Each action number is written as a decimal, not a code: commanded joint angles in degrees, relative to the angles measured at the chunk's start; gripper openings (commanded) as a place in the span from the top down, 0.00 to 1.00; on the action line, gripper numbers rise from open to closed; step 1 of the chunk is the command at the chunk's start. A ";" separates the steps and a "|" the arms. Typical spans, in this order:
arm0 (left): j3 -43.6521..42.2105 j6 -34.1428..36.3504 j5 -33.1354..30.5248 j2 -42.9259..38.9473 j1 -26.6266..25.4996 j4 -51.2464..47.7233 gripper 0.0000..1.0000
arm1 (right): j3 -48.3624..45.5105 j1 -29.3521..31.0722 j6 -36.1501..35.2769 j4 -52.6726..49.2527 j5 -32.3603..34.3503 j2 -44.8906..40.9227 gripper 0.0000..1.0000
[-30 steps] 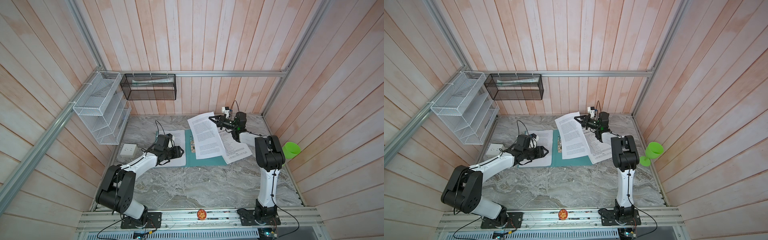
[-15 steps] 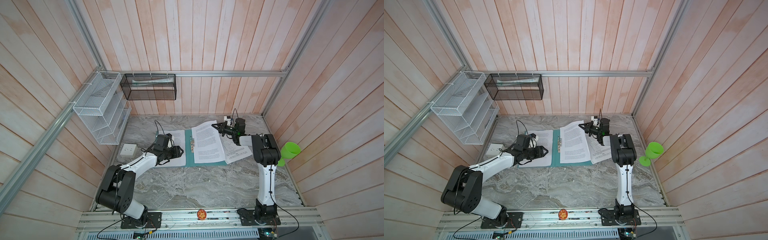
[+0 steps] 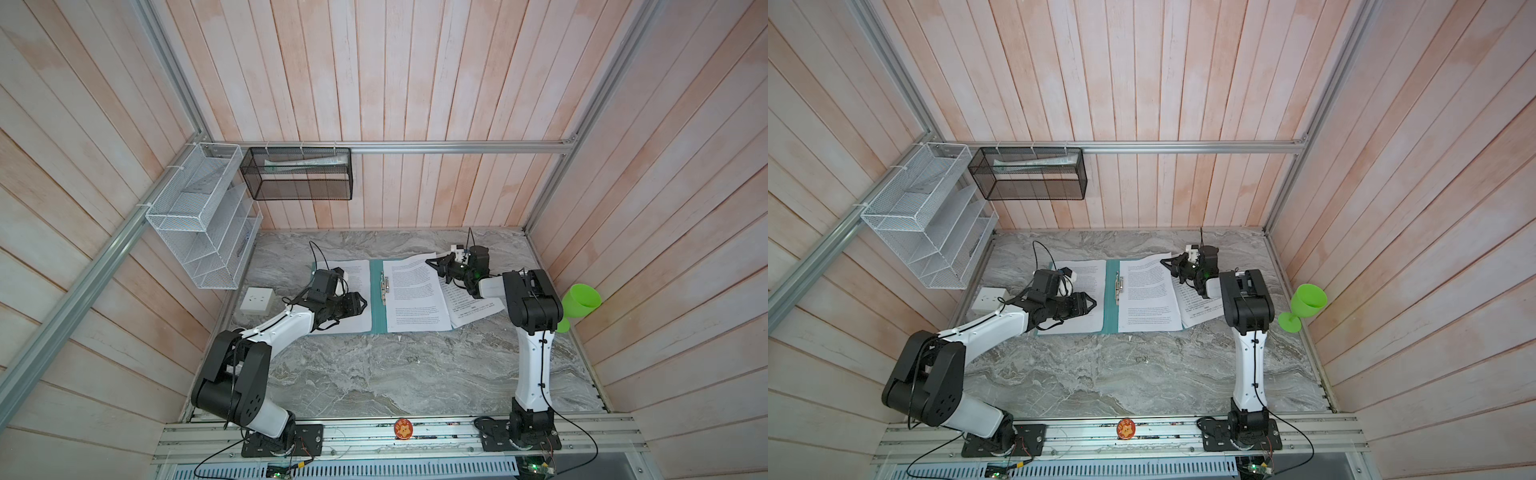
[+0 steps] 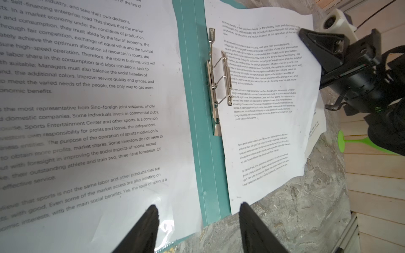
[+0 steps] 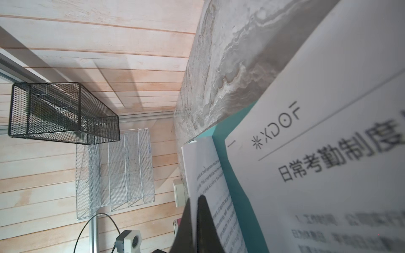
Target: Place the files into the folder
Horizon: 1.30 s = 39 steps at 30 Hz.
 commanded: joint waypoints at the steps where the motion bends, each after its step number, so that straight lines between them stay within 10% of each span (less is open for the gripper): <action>1: -1.16 -0.22 -1.00 0.45 0.28 0.82 0.39 | -1.12 0.41 0.86 2.17 2.28 -2.46 1.00; 7: -1.42 -0.44 -1.27 0.26 0.28 0.91 0.38 | -2.65 0.43 4.19 2.92 3.87 -2.68 0.93; 10: -1.48 -0.36 -1.45 -0.12 0.28 0.80 0.37 | -3.08 0.45 0.59 -0.84 6.05 -5.04 0.56; 14: -1.82 -0.47 -1.53 -1.23 0.28 1.02 0.36 | -1.06 0.28 -9.40 -12.71 9.50 -9.35 0.35; 21: -2.67 -0.65 -1.67 -4.18 0.28 1.32 0.36 | 1.07 3.02 -35.96 -42.36 25.81 -22.20 0.25; 28: -5.49 -1.92 -1.62 -9.03 0.28 5.02 0.36 | -10.47 12.44 -46.83 -52.26 32.31 -38.43 0.41; 30: -5.30 -1.68 -1.62 -9.48 0.28 4.82 0.36 | -15.29 16.22 -46.74 -52.59 31.41 -43.13 0.69; 33: -4.99 -1.32 -1.44 -9.33 0.27 4.54 0.36 | -18.75 22.18 -46.20 -56.52 32.43 -47.33 0.83; 39: -5.49 -1.98 -0.03 -8.11 0.20 5.81 0.36 | -21.62 31.53 -44.32 -62.32 33.56 -47.71 0.81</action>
